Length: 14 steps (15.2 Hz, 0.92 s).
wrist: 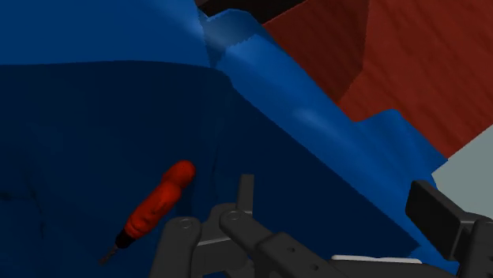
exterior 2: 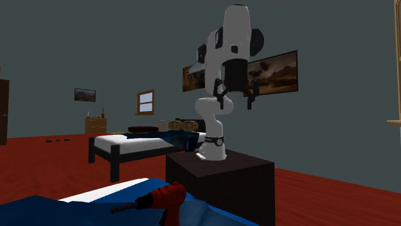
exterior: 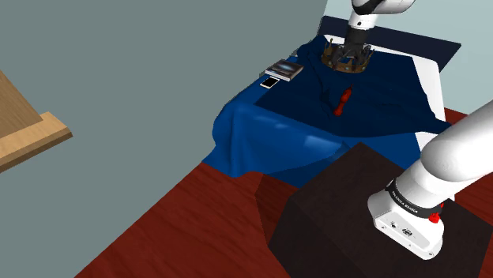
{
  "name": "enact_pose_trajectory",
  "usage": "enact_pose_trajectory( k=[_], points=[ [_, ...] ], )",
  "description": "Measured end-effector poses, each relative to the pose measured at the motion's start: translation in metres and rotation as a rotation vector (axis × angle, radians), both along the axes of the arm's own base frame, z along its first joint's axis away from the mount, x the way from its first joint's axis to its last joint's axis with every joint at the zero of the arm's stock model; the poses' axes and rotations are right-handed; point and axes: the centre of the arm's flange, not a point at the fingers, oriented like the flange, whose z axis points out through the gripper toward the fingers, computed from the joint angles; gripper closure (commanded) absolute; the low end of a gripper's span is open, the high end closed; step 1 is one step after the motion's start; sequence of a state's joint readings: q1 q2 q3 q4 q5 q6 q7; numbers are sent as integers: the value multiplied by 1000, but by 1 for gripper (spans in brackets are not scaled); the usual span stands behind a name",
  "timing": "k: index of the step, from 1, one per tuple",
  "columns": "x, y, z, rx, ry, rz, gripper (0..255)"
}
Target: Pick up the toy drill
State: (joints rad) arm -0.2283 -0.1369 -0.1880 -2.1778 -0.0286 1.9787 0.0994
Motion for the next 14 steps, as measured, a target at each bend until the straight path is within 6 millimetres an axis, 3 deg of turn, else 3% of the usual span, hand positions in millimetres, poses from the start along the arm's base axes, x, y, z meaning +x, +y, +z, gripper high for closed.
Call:
enact_pose_trajectory(
  k=[8,14],
  points=[
    [33,-86,-55,21,-8,-202,0],
    [41,-156,-100,37,-13,-353,0]
  ],
)
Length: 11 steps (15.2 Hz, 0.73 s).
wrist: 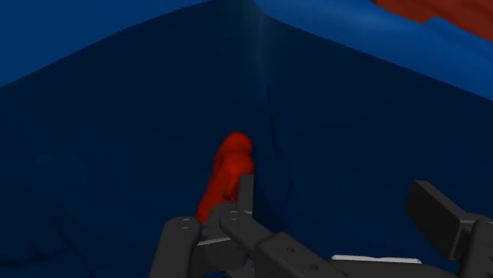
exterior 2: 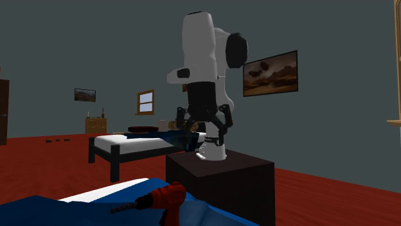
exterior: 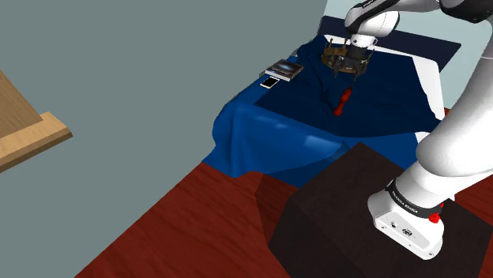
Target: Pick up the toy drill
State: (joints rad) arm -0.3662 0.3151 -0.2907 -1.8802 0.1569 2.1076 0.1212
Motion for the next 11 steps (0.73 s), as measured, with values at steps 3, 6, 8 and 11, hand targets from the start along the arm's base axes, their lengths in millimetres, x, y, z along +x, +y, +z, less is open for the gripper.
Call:
enact_pose_trajectory(
  k=[3,6,8,11],
  points=[
    [1,-33,-23,9,-2,-76,0],
    [-2,-65,-46,16,-5,-152,0],
    [-5,-86,-60,22,-7,-202,0],
    [-11,-115,-84,28,-8,-260,0]
  ],
)
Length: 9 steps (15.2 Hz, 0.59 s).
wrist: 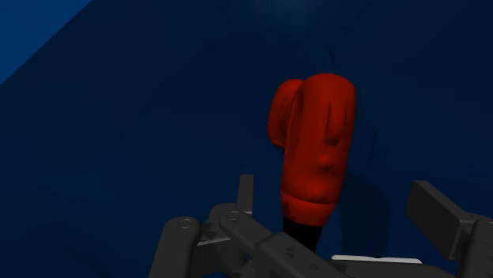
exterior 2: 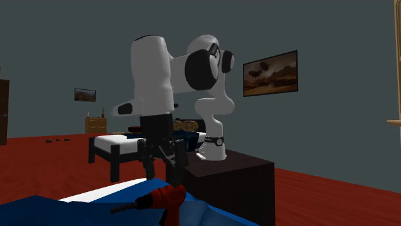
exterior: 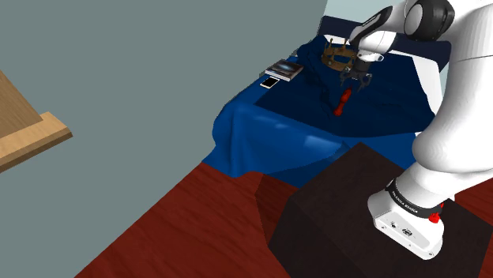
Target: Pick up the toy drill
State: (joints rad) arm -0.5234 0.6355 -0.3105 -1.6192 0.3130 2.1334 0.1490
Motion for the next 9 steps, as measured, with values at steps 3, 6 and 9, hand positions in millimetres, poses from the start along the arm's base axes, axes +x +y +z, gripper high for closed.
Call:
enact_pose_trajectory(
  k=[3,6,9],
  points=[
    [0,-4,-15,1,-1,-9,0],
    [0,-4,-31,2,-1,-11,0],
    [1,-4,-39,1,-1,-11,255]
  ],
)
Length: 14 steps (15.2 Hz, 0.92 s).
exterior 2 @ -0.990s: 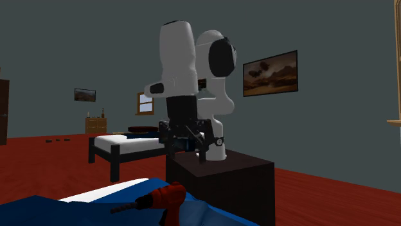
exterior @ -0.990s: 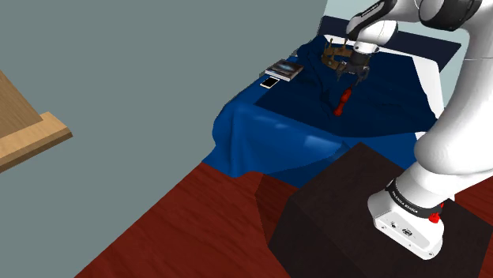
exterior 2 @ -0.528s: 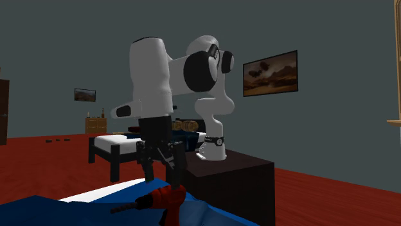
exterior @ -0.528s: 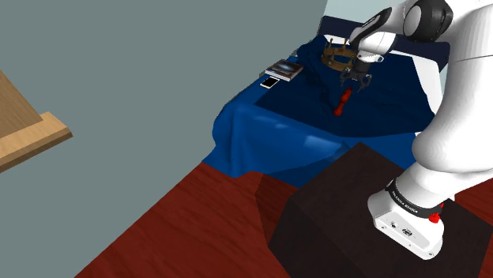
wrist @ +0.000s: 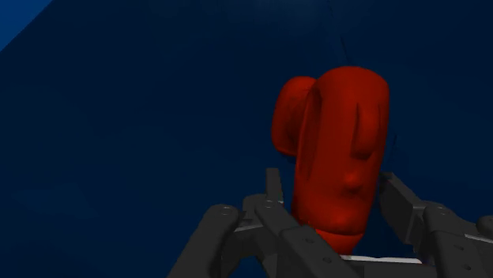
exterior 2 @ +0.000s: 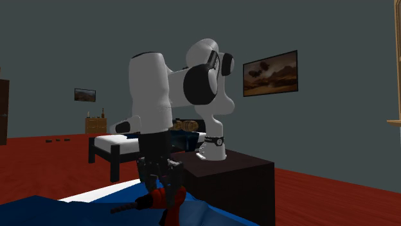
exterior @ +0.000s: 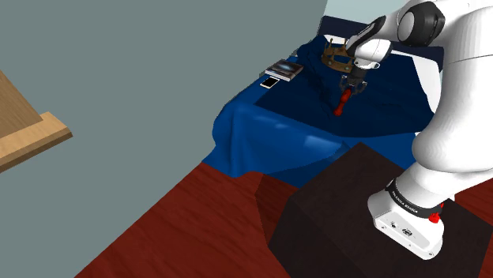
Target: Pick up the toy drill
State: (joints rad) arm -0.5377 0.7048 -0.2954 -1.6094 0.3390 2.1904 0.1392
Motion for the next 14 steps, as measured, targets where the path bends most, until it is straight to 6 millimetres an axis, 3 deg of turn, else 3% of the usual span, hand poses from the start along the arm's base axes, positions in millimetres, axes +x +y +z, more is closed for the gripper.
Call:
enact_pose_trajectory(
  k=[9,14],
  points=[
    [0,-1,0,-1,-1,-1,255],
    [-1,-1,19,0,0,0,255]
  ],
)
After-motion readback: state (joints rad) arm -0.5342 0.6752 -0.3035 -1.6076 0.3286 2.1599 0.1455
